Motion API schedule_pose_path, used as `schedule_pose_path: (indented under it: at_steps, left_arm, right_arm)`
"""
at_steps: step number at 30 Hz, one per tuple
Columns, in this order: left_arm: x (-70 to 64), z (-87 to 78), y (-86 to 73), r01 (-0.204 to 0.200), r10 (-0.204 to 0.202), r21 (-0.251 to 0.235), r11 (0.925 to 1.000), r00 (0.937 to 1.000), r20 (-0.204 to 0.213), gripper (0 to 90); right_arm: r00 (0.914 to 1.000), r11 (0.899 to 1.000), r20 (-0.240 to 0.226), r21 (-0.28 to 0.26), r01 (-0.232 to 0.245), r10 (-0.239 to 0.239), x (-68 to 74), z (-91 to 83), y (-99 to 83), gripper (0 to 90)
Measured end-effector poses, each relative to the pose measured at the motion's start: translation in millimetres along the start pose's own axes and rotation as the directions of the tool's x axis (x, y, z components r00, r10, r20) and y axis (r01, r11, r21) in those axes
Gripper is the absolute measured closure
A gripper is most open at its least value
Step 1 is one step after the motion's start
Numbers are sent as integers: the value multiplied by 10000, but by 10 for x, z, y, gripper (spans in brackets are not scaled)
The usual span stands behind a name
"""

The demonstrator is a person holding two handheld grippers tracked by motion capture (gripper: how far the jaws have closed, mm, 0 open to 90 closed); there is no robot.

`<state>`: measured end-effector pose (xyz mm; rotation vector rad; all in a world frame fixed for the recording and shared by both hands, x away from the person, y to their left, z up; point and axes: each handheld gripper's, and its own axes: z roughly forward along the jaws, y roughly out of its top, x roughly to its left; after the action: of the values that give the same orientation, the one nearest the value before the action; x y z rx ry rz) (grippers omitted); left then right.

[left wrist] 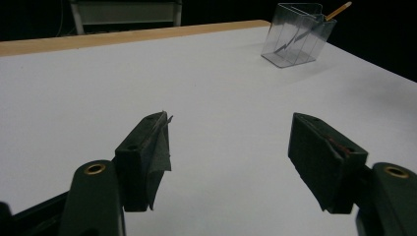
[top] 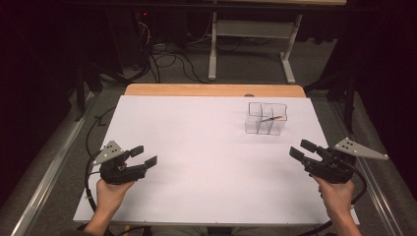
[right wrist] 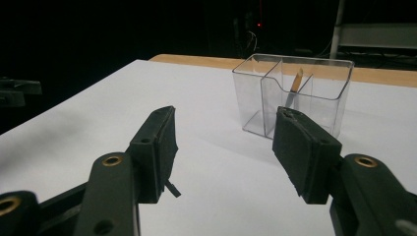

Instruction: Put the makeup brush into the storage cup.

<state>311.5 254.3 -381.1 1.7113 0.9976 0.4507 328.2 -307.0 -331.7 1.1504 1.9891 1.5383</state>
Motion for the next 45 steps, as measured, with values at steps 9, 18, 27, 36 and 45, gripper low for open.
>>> schedule_pose_path:
  at_steps: [9,18,27,36,45]
  left_arm:
    - [-1,-2,0,9,-9,-11,10000,10000,-1,322]
    - [-2,0,0,6,-6,-10,10000,10000,3,322]
    - [-1,-3,1,10,-10,-9,10000,10000,10,322]
    - [-2,-3,0,24,-24,-33,10000,10000,13,322]
    - [-3,-3,0,22,-22,-39,10000,10000,14,322]
  right_arm:
    - [9999,10000,-107,26,0,0,29,10,-58,434]
    - [9999,9999,-105,114,-62,63,37,26,-115,430]
    - [9998,9997,-177,244,-62,66,56,62,-163,430]
    - [9998,9993,-196,358,-68,75,72,78,-208,430]
    - [9998,9989,-175,470,-79,87,84,87,-250,430]
